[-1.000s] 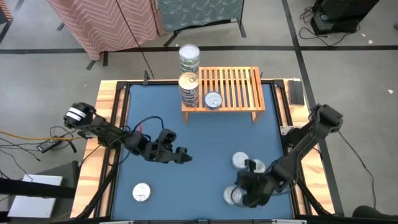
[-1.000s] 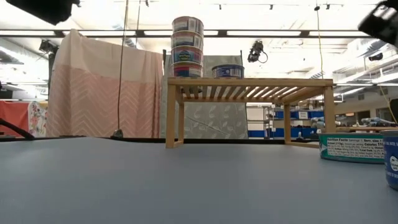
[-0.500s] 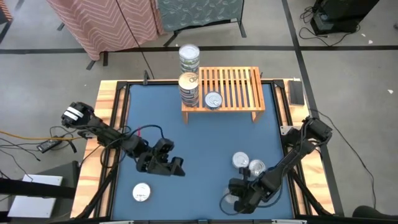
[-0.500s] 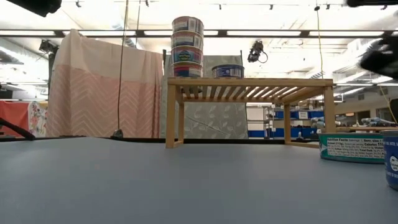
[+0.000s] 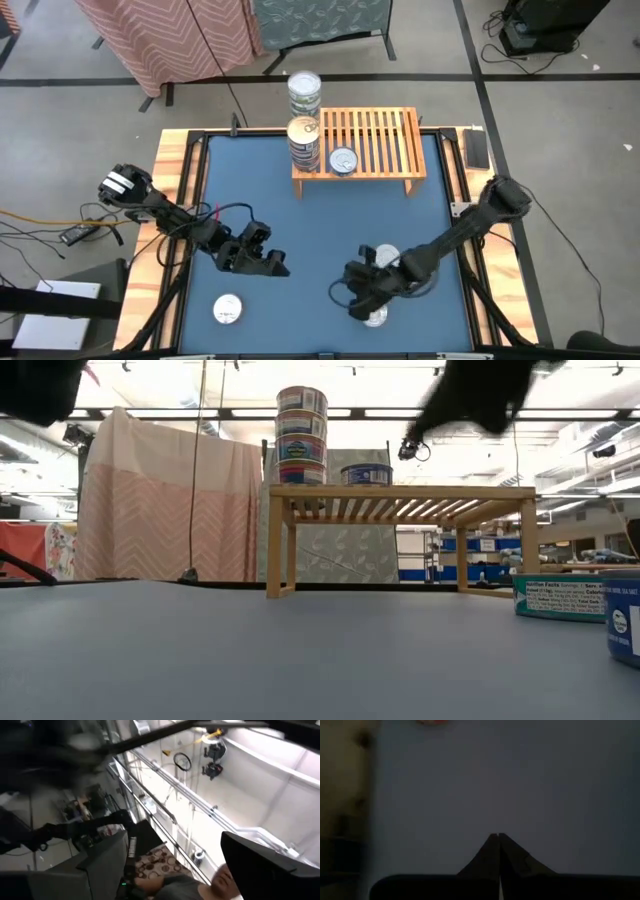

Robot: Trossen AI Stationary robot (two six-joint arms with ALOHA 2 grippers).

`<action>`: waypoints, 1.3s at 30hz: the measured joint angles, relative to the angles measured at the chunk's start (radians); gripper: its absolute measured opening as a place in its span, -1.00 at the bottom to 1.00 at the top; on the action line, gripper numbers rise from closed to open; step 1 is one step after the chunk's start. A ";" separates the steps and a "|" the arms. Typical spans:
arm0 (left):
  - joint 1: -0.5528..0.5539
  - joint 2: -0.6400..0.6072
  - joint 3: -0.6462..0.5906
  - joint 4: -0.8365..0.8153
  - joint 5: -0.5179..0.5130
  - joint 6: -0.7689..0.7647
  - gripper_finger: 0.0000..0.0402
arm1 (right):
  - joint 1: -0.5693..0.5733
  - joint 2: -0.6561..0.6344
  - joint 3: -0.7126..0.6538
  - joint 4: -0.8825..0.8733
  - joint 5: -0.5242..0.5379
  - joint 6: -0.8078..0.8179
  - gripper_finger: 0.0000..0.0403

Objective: Stack canned seafood by type on shelf
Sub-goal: Stack the dark blue tuna can on top of the dark blue tuna can on the shelf

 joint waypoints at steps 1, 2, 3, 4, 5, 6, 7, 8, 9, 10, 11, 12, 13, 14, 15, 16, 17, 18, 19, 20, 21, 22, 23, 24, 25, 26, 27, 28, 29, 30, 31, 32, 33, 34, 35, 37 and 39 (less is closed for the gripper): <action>0.000 0.000 -0.016 0.006 -0.024 0.004 0.61 | 0.016 -0.023 0.024 -0.023 0.001 -0.015 -1.00; -0.001 0.000 -0.031 0.006 -0.050 0.009 0.61 | 0.034 -0.042 0.041 -0.051 0.001 -0.018 -1.00; -0.001 0.000 -0.047 0.006 -0.080 0.019 0.61 | 0.053 -0.053 0.053 -0.086 -0.001 -0.006 -1.00; -0.001 0.000 -0.061 0.003 -0.113 0.028 0.61 | 0.072 -0.057 0.060 -0.111 -0.015 0.015 -1.00; 0.000 0.000 -0.068 -0.010 -0.146 0.029 0.61 | 0.092 -0.056 0.062 -0.128 -0.034 0.042 -1.00; 0.000 0.000 -0.072 -0.031 -0.175 0.023 0.61 | 0.113 -0.051 0.062 -0.144 -0.056 0.074 -1.00; 0.000 0.000 -0.075 -0.061 -0.195 0.008 0.61 | 0.136 -0.043 0.061 -0.155 -0.071 0.110 -1.00; -0.001 0.000 -0.076 -0.093 -0.208 -0.003 0.61 | 0.159 -0.034 0.061 -0.156 -0.080 0.148 -1.00; -0.004 0.001 -0.075 -0.114 -0.213 -0.021 0.61 | 0.185 -0.025 0.061 -0.155 -0.078 0.188 -1.00; -0.009 0.002 -0.071 -0.131 -0.216 -0.034 0.61 | 0.209 -0.014 0.061 -0.163 -0.077 0.224 -1.00; -0.016 0.002 -0.063 -0.141 -0.215 -0.049 0.61 | 0.229 -0.005 0.061 -0.176 -0.069 0.264 -1.00; -0.022 0.001 -0.057 -0.151 -0.214 -0.053 0.61 | 0.249 0.004 0.061 -0.189 -0.066 0.307 -1.00; -0.028 0.001 -0.054 -0.165 -0.214 -0.053 0.61 | 0.267 0.007 0.061 -0.208 -0.064 0.350 -1.00; -0.035 0.001 -0.047 -0.182 -0.214 -0.051 0.61 | 0.281 0.012 0.061 -0.230 -0.060 0.387 -1.00; -0.040 0.001 -0.042 -0.200 -0.215 -0.049 0.61 | 0.290 0.017 0.061 -0.239 -0.053 0.416 -1.00; -0.044 0.001 -0.037 -0.218 -0.219 -0.049 0.61 | 0.296 0.021 0.061 -0.253 -0.049 0.435 -1.00; -0.047 0.001 -0.031 -0.241 -0.228 -0.049 0.61 | 0.302 0.025 0.055 -0.264 -0.040 0.444 -1.00; -0.049 0.001 -0.027 -0.267 -0.241 -0.049 0.61 | 0.304 0.032 0.050 -0.269 -0.039 0.448 -1.00; -0.051 0.001 -0.025 -0.299 -0.257 -0.048 0.61 | 0.303 0.036 0.046 -0.269 -0.038 0.450 -1.00; -0.052 0.001 -0.024 -0.320 -0.275 -0.050 0.61 | 0.299 0.042 0.040 -0.269 -0.043 0.449 -1.00; -0.052 0.003 -0.022 -0.338 -0.294 -0.051 0.61 | 0.291 0.053 0.036 -0.268 -0.053 0.450 -1.00; -0.051 0.004 -0.020 -0.345 -0.314 -0.052 0.61 | 0.282 0.066 0.035 -0.269 -0.062 0.449 -1.00; -0.051 0.005 -0.020 -0.349 -0.329 -0.053 0.61 | 0.275 0.081 0.034 -0.269 -0.071 0.440 -1.00; -0.051 0.005 -0.021 -0.349 -0.337 -0.059 0.61 | 0.268 0.095 0.033 -0.268 -0.078 0.426 -1.00; -0.052 0.009 -0.020 -0.348 -0.338 -0.072 0.61 | 0.260 0.106 0.032 -0.269 -0.079 0.411 -1.00; -0.053 0.010 -0.020 -0.354 -0.335 -0.077 0.61 | 0.249 0.114 0.033 -0.266 -0.080 0.402 -1.00; -0.056 0.011 -0.021 -0.354 -0.330 -0.078 0.61 | 0.240 0.122 0.034 -0.260 -0.080 0.394 -1.00; -0.059 0.011 -0.021 -0.354 -0.326 -0.075 0.61 | 0.229 0.131 0.035 -0.255 -0.077 0.385 -1.00; -0.059 0.011 -0.020 -0.355 -0.326 -0.068 0.61 | 0.216 0.138 0.037 -0.247 -0.077 0.370 -1.00; -0.059 0.011 -0.020 -0.361 -0.327 -0.058 0.61 | 0.202 0.145 0.039 -0.235 -0.075 0.349 -1.00; -0.059 0.011 -0.020 -0.369 -0.328 -0.048 0.61 | 0.187 0.147 0.039 -0.223 -0.070 0.323 -1.00; -0.059 0.011 -0.021 -0.374 -0.330 -0.047 0.61 | 0.170 0.148 0.038 -0.217 -0.068 0.293 -1.00; -0.059 0.011 -0.021 -0.375 -0.334 -0.047 0.61 | 0.151 0.152 0.037 -0.209 -0.057 0.258 -1.00; -0.059 0.011 -0.021 -0.372 -0.345 -0.045 0.61 | 0.134 0.153 0.037 -0.197 -0.044 0.228 -1.00; -0.059 0.011 -0.021 -0.372 -0.357 -0.041 0.61 | 0.114 0.153 0.037 -0.185 -0.039 0.204 -1.00; -0.059 0.011 -0.021 -0.380 -0.398 -0.020 0.61 | 0.070 0.153 0.034 -0.159 -0.030 0.158 -1.00; -0.059 0.011 -0.021 -0.387 -0.415 -0.020 0.61 | 0.024 0.156 0.033 -0.119 -0.027 0.104 -1.00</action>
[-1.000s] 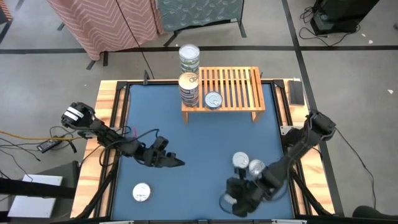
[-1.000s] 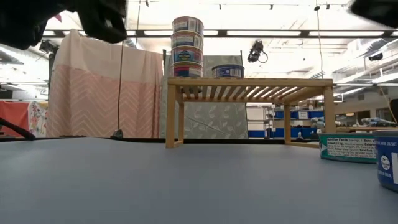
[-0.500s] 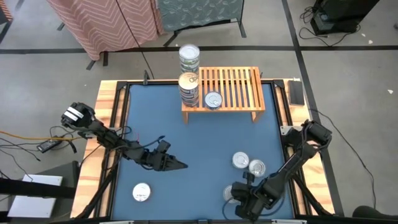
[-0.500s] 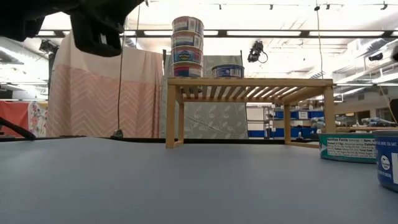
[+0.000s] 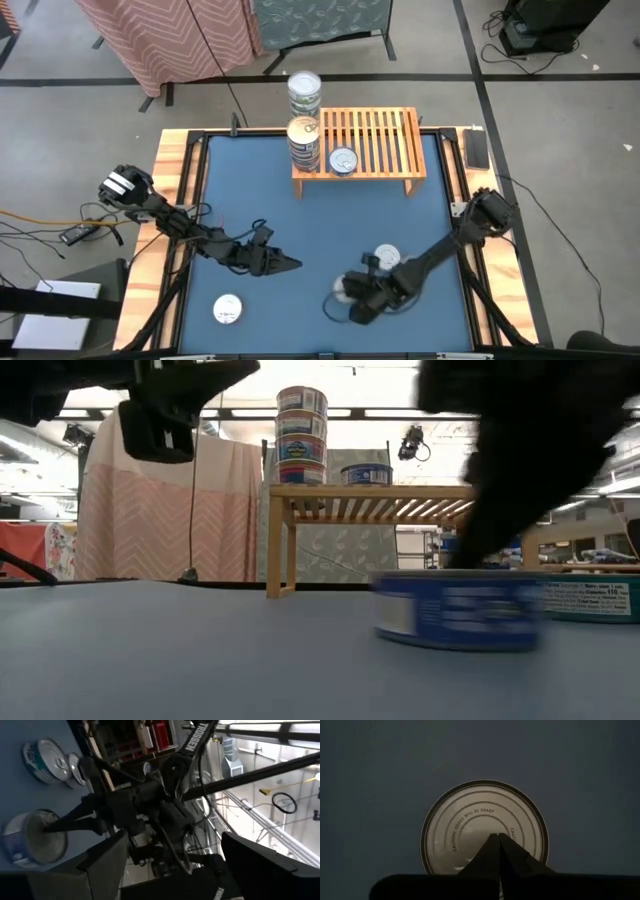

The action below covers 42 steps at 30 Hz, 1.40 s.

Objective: Stack canned seafood by type on shelf
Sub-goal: Stack the dark blue tuna can on top of the dark blue tuna can on the shelf

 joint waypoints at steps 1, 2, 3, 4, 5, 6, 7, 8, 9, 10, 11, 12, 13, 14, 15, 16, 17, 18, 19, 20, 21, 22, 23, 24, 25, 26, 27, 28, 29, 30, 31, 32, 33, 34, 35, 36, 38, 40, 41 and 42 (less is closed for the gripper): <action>0.000 0.000 0.000 -0.010 -0.003 -0.006 0.61 | -0.019 0.000 -0.001 0.023 -0.002 -0.022 -1.00; 0.000 0.000 0.000 -0.027 -0.004 -0.016 0.61 | -0.035 0.000 -0.002 0.047 0.000 -0.041 -1.00; 0.000 0.000 0.000 -0.048 -0.004 -0.031 0.61 | -0.048 -0.004 -0.002 0.078 0.002 -0.064 -1.00; 0.000 0.000 0.000 -0.071 0.002 -0.049 0.61 | -0.055 -0.008 -0.002 0.117 0.007 -0.094 -1.00; 0.000 0.000 0.000 -0.105 0.021 -0.055 0.61 | -0.057 -0.017 0.002 0.147 0.018 -0.123 -1.00; 0.000 0.000 0.001 -0.147 0.040 -0.057 0.61 | -0.054 -0.029 0.010 0.161 0.046 -0.145 -1.00; 0.000 0.000 0.001 -0.200 0.055 -0.061 0.61 | -0.050 -0.042 0.020 0.171 0.081 -0.165 -1.00; 0.000 0.000 0.001 -0.258 0.065 -0.072 0.61 | -0.045 -0.058 0.032 0.176 0.113 -0.185 -1.00; -0.001 0.000 0.001 -0.312 0.066 -0.081 0.61 | -0.038 -0.075 0.042 0.173 0.139 -0.202 -1.00; 0.000 0.000 0.000 -0.354 0.065 -0.087 0.61 | -0.033 -0.091 0.050 0.165 0.159 -0.212 -1.00; 0.000 0.000 0.000 -0.393 0.064 -0.087 0.61 | -0.028 -0.107 0.054 0.152 0.169 -0.212 -1.00; 0.001 0.000 0.000 -0.433 0.062 -0.089 0.61 | -0.023 -0.121 0.055 0.133 0.173 -0.200 -1.00; 0.002 0.000 0.000 -0.466 0.056 -0.100 0.61 | -0.017 -0.131 0.056 0.112 0.173 -0.171 -1.00; 0.002 0.000 0.000 -0.494 0.044 -0.111 0.61 | -0.009 -0.137 0.056 0.086 0.173 -0.134 -1.00; 0.002 0.000 0.000 -0.511 0.036 -0.124 0.61 | 0.001 -0.138 0.056 0.056 0.172 -0.099 -1.00; 0.002 0.000 0.000 -0.520 0.026 -0.128 0.61 | 0.015 -0.138 0.056 0.028 0.170 -0.068 -1.00; 0.002 0.000 0.000 -0.526 0.014 -0.129 0.61 | 0.032 -0.135 0.056 0.002 0.169 -0.038 -1.00; 0.002 0.000 0.000 -0.530 0.002 -0.136 0.61 | 0.050 -0.133 0.049 -0.008 0.170 -0.007 -1.00; 0.002 0.000 0.000 -0.536 -0.018 -0.154 0.61 | 0.068 -0.127 0.039 -0.004 0.183 0.022 -1.00; 0.002 0.000 0.000 -0.545 -0.037 -0.165 0.61 | 0.089 -0.122 0.025 0.011 0.213 0.052 -1.00; 0.002 0.002 0.000 -0.554 -0.053 -0.181 0.61 | 0.113 -0.118 0.008 0.023 0.254 0.080 -1.00; 0.002 0.007 0.000 -0.561 -0.070 -0.198 0.61 | 0.132 -0.117 -0.016 0.037 0.289 0.110 -1.00; 0.002 0.016 0.000 -0.561 -0.085 -0.224 0.61 | 0.148 -0.111 -0.042 0.061 0.322 0.146 -1.00; 0.001 0.027 0.000 -0.558 -0.096 -0.247 0.61 | 0.160 -0.107 -0.063 0.085 0.342 0.188 -1.00; 0.001 0.043 0.000 -0.545 -0.097 -0.264 0.61 | 0.173 -0.102 -0.086 0.101 0.358 0.230 -1.00; 0.000 0.066 0.000 -0.514 -0.099 -0.276 0.61 | 0.184 -0.099 -0.106 0.108 0.365 0.262 -1.00; 0.000 0.094 0.003 -0.486 -0.102 -0.289 0.61 | 0.192 -0.087 -0.119 0.128 0.371 0.279 -1.00; -0.001 0.124 0.002 -0.461 -0.110 -0.289 0.61 | 0.197 -0.081 -0.123 0.151 0.370 0.284 -1.00; -0.003 0.159 0.004 -0.422 -0.112 -0.289 0.61 | 0.202 -0.071 -0.126 0.165 0.369 0.285 -1.00; -0.003 0.201 0.017 -0.384 -0.108 -0.291 0.61 | 0.204 -0.069 -0.127 0.176 0.362 0.279 -1.00; -0.003 0.237 0.029 -0.344 -0.095 -0.289 0.61 | 0.204 -0.068 -0.127 0.192 0.354 0.263 -1.00; -0.005 0.266 0.037 -0.298 -0.089 -0.287 0.61 | 0.199 -0.067 -0.127 0.213 0.340 0.241 -1.00; -0.006 0.303 0.064 -0.251 -0.075 -0.275 0.61 | 0.195 -0.065 -0.126 0.227 0.336 0.217 -1.00; -0.007 0.336 0.092 -0.217 -0.047 -0.225 0.61 | 0.189 -0.065 -0.123 0.231 0.342 0.199 -1.00; -0.008 0.352 0.104 -0.186 -0.029 -0.189 0.61 | 0.181 -0.065 -0.123 0.225 0.352 0.187 -1.00; -0.013 0.365 0.130 -0.176 -0.005 -0.151 0.61 | 0.175 -0.066 -0.122 0.230 0.359 0.179 -1.00; -0.014 0.379 0.183 -0.161 0.056 -0.074 0.61 | 0.162 -0.066 -0.119 0.233 0.361 0.158 -1.00; -0.018 0.361 0.227 -0.165 0.109 0.012 0.61 | 0.151 -0.061 -0.120 0.225 0.355 0.142 -1.00; -0.019 0.358 0.256 -0.182 0.138 0.037 0.61 | 0.146 -0.057 -0.120 0.224 0.349 0.131 -1.00; -0.021 0.347 0.272 -0.212 0.162 0.057 0.61 | 0.141 -0.052 -0.120 0.224 0.345 0.123 -1.00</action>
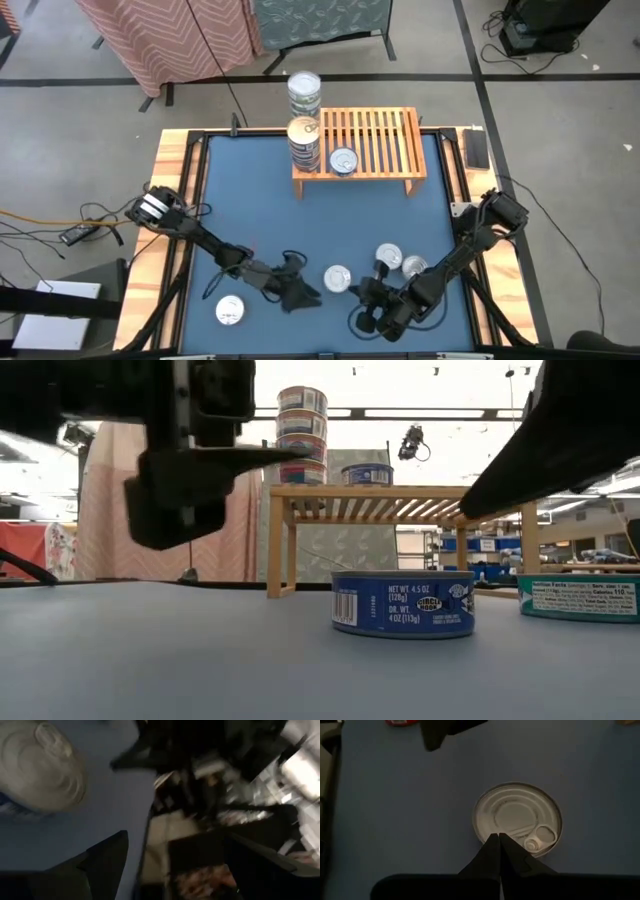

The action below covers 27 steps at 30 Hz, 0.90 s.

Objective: Stack canned seafood by type on shelf
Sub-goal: Stack the dark blue tuna can on top of the dark blue tuna can on the shelf

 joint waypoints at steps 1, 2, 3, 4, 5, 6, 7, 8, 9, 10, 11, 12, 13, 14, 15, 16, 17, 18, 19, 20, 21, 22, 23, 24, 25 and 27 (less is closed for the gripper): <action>-0.006 -0.007 0.013 -0.054 0.009 0.019 0.61 | -0.004 0.007 0.000 0.002 0.000 -0.003 -1.00; -0.007 -0.010 0.040 -0.123 0.021 0.024 0.61 | -0.006 0.013 0.000 0.008 -0.002 -0.003 -1.00; -0.010 -0.015 0.064 -0.199 0.033 0.032 0.61 | -0.007 0.018 0.000 0.011 -0.001 -0.003 -1.00; -0.012 -0.033 0.079 -0.302 0.034 0.037 0.61 | -0.009 0.029 -0.001 0.017 0.000 -0.005 -1.00; -0.013 -0.046 0.101 -0.405 0.030 0.049 0.61 | -0.013 0.037 -0.001 0.039 0.003 -0.005 -1.00; -0.012 -0.055 0.131 -0.500 0.017 0.061 0.61 | -0.014 0.044 0.000 0.046 0.002 -0.007 -1.00; -0.012 -0.066 0.159 -0.604 -0.014 0.072 0.61 | -0.014 0.051 -0.001 0.049 0.000 -0.008 -1.00; -0.012 -0.081 0.185 -0.711 -0.058 0.076 0.61 | -0.014 0.060 -0.002 0.074 -0.001 -0.011 -1.00; -0.013 -0.087 0.215 -0.799 -0.106 0.090 0.61 | -0.014 0.066 0.000 0.094 -0.005 -0.015 -1.00; -0.013 -0.087 0.251 -0.860 -0.142 0.109 0.61 | -0.014 0.068 0.000 0.091 -0.007 -0.018 -1.00; -0.016 -0.087 0.282 -0.913 -0.181 0.128 0.61 | -0.014 0.068 -0.001 0.089 -0.006 -0.021 -1.00; -0.020 -0.088 0.306 -0.975 -0.217 0.132 0.61 | -0.017 0.070 -0.001 0.096 -0.002 -0.022 -1.00; -0.023 -0.087 0.329 -1.025 -0.246 0.147 0.61 | -0.018 0.070 0.000 0.096 0.006 -0.024 -1.00; -0.024 -0.078 0.353 -1.055 -0.268 0.166 0.61 | -0.018 0.070 0.000 0.088 0.012 -0.030 -1.00; -0.030 -0.072 0.369 -1.064 -0.289 0.189 0.61 | -0.019 0.072 -0.001 0.089 0.015 -0.033 -1.00; -0.037 -0.071 0.380 -1.084 -0.321 0.209 0.61 | -0.019 0.077 0.000 0.098 0.018 -0.029 -1.00; -0.042 -0.069 0.388 -1.099 -0.361 0.225 0.61 | -0.019 0.079 0.000 0.097 0.021 -0.024 -1.00; -0.046 -0.061 0.397 -1.090 -0.402 0.236 0.61 | -0.019 0.082 0.000 0.087 0.025 -0.023 -1.00; -0.052 -0.053 0.404 -1.073 -0.436 0.240 0.61 | -0.019 0.089 0.000 0.090 0.024 -0.022 -1.00; -0.058 -0.051 0.403 -1.076 -0.468 0.242 0.61 | -0.019 0.097 0.000 0.101 0.024 -0.020 -1.00; -0.061 -0.045 0.399 -1.082 -0.493 0.242 0.61 | -0.019 0.100 -0.001 0.092 0.024 -0.016 -1.00; -0.063 -0.032 0.399 -1.063 -0.502 0.234 0.61 | -0.019 0.105 -0.002 0.087 0.025 -0.011 -1.00; -0.063 -0.025 0.400 -1.048 -0.501 0.217 0.61 | -0.019 0.112 -0.002 0.096 0.027 0.001 -1.00; -0.063 -0.019 0.394 -1.046 -0.499 0.197 0.61 | -0.018 0.114 -0.002 0.097 0.032 0.011 -1.00; -0.062 -0.008 0.392 -1.038 -0.491 0.171 0.61 | -0.018 0.119 -0.002 0.094 0.033 0.019 -1.00; -0.056 0.020 0.396 -0.984 -0.460 0.102 0.61 | -0.012 0.127 -0.003 0.099 0.051 0.034 -1.00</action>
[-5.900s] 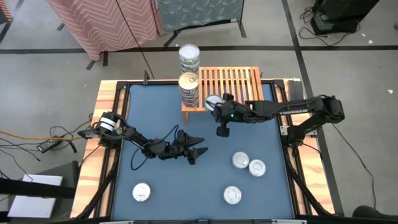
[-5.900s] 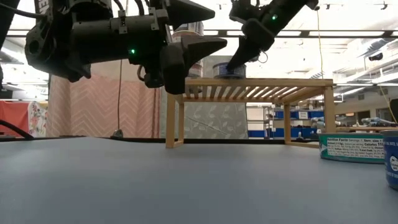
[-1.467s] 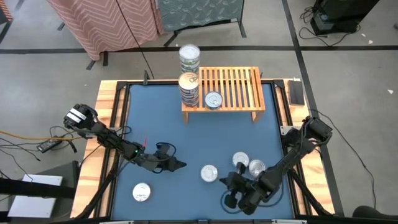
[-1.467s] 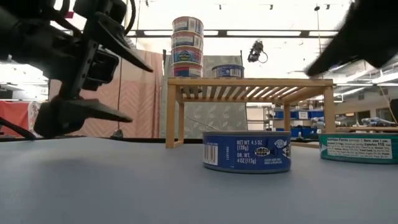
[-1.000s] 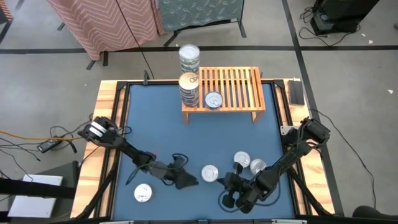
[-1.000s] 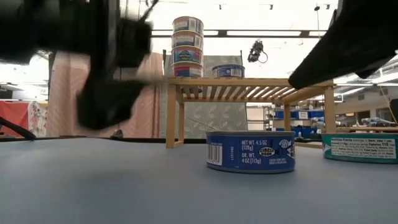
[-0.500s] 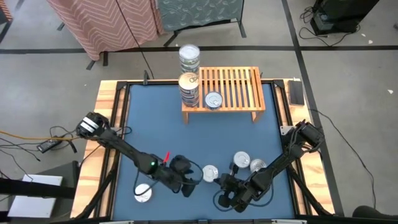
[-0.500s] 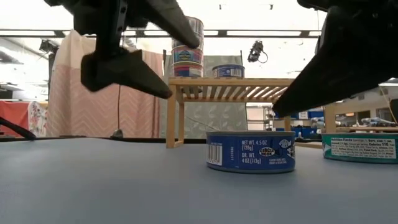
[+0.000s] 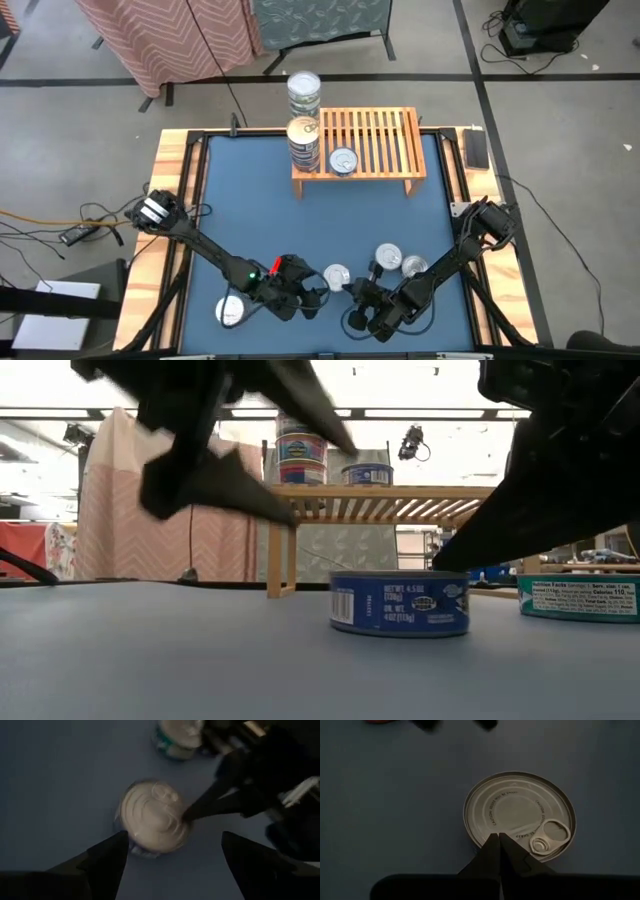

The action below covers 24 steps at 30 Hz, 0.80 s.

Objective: Stack canned seafood by type on shelf
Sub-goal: Stack the dark blue tuna can on top of the dark blue tuna can on the shelf

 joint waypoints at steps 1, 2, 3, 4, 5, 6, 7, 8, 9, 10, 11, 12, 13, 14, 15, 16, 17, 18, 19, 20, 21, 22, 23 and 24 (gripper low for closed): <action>0.000 0.012 -0.002 0.002 0.009 -0.041 0.61 | 0.001 0.003 -0.001 -0.002 0.000 0.004 -1.00; 0.001 0.028 -0.004 0.021 0.021 -0.080 0.61 | 0.001 0.008 0.000 -0.001 0.009 0.009 -1.00; 0.002 0.044 -0.003 0.058 0.033 -0.121 0.61 | 0.001 0.011 0.000 0.000 0.019 0.012 -1.00; 0.002 0.056 -0.002 0.068 0.036 -0.160 0.61 | 0.001 0.014 0.000 0.001 0.019 0.013 -1.00; 0.002 0.064 -0.003 0.063 0.036 -0.199 0.61 | 0.002 0.020 0.001 0.005 0.026 0.014 -1.00; 0.003 0.073 -0.004 0.065 0.036 -0.252 0.61 | 0.002 0.024 0.001 0.005 0.033 0.016 -1.00; 0.008 0.083 -0.003 0.061 0.042 -0.325 0.61 | 0.002 0.027 0.001 0.003 0.031 0.017 -1.00; 0.012 0.087 -0.004 0.040 0.055 -0.390 0.61 | 0.001 0.030 0.001 0.011 0.030 0.021 -1.00; 0.017 0.091 -0.009 0.023 0.063 -0.431 0.61 | 0.001 0.031 0.001 0.012 0.032 0.022 -1.00; 0.024 0.096 -0.010 0.020 0.078 -0.449 0.61 | 0.001 0.031 0.001 0.011 0.031 0.022 -1.00; 0.029 0.099 -0.012 0.034 0.090 -0.455 0.61 | 0.001 0.031 0.000 0.014 0.032 0.019 -1.00; 0.033 0.099 -0.016 0.041 0.101 -0.463 0.61 | 0.000 0.031 0.000 0.020 0.032 0.017 -1.00; 0.036 0.098 -0.019 0.046 0.102 -0.468 0.61 | 0.000 0.032 -0.001 0.018 0.034 0.017 -1.00; 0.041 0.098 -0.019 0.059 0.105 -0.469 0.61 | 0.000 0.032 -0.003 0.016 0.034 0.018 -1.00; 0.045 0.098 -0.019 0.064 0.108 -0.469 0.61 | 0.000 0.032 -0.007 0.021 0.034 0.026 -1.00; 0.048 0.098 -0.019 0.062 0.108 -0.469 0.61 | 0.000 0.032 -0.014 0.027 0.034 0.037 -1.00; 0.053 0.098 -0.019 0.065 0.109 -0.469 0.61 | 0.001 0.032 -0.021 0.034 0.033 0.054 -1.00; 0.055 0.098 -0.019 0.066 0.111 -0.469 0.61 | 0.003 0.032 -0.027 0.039 0.033 0.071 -1.00; 0.057 0.098 -0.019 0.065 0.111 -0.469 0.61 | 0.008 0.032 -0.034 0.041 0.037 0.084 -1.00; 0.057 0.098 -0.019 0.065 0.111 -0.469 0.61 | 0.013 0.032 -0.044 0.041 0.045 0.097 -1.00; 0.058 0.098 -0.019 0.065 0.111 -0.470 0.61 | 0.019 0.031 -0.052 0.041 0.047 0.109 -1.00; 0.059 0.098 -0.019 0.065 0.112 -0.470 0.61 | 0.026 0.031 -0.058 0.041 0.046 0.117 -1.00; 0.059 0.098 -0.019 0.065 0.113 -0.470 0.61 | 0.033 0.032 -0.062 0.042 0.050 0.123 -1.00; 0.062 0.098 -0.019 0.071 0.115 -0.470 0.61 | 0.038 0.033 -0.065 0.043 0.053 0.130 -1.00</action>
